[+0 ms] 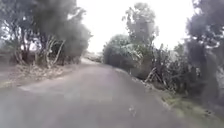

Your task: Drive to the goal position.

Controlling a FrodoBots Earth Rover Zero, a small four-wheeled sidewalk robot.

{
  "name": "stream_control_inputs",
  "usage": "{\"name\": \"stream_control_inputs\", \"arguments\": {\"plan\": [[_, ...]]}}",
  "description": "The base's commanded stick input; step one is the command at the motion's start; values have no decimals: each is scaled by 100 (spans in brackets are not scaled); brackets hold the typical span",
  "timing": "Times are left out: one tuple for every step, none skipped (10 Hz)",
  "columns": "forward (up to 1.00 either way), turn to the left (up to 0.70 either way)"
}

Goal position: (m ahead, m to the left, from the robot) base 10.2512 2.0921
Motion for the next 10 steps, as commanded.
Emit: {"name": "stream_control_inputs", "arguments": {"plan": [[100,0],[100,0],[100,0],[100,0],[100,0],[100,0],[100,0],[100,0],[100,0],[100,0]]}}
